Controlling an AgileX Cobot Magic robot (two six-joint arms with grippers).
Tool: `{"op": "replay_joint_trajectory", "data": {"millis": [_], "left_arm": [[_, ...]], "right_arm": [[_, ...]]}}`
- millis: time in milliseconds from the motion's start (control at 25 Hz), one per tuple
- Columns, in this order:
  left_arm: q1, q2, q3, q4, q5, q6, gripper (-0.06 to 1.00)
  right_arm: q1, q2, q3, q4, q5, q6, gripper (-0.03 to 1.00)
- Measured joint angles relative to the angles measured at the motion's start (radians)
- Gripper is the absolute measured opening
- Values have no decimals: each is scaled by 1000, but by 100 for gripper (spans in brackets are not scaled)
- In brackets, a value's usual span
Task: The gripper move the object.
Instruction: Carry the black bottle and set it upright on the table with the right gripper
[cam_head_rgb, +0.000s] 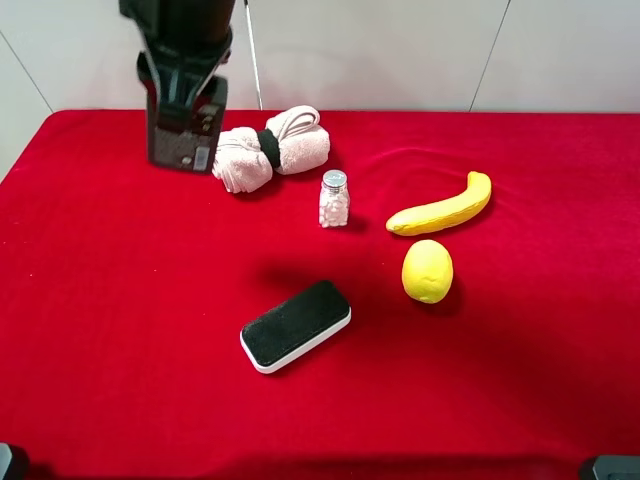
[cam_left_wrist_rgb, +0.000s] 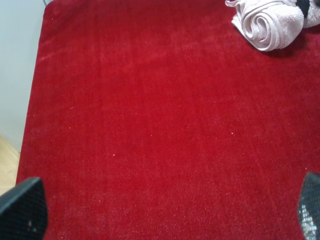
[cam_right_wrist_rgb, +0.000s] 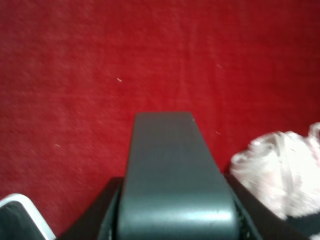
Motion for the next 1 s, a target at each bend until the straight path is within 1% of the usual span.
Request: {"op": "replay_joint_trajectory", "data": {"millis": [200,480,680,840,1000], "left_arm": [[0,0,0,0,0,0,99],[0,0,0,0,0,0,99],[0,0,0,0,0,0,99],[0,0,0,0,0,0,99],[0,0,0,0,0,0,99]], "right_arm": [[18,36,0,23,-20,50,32],[19,80,0,23,-30,190,32],[28,100,0,-22,-28,231,32],[42,123,0,-37,-26,258,32],[56,157,0,-105,-10,279,32]]}}
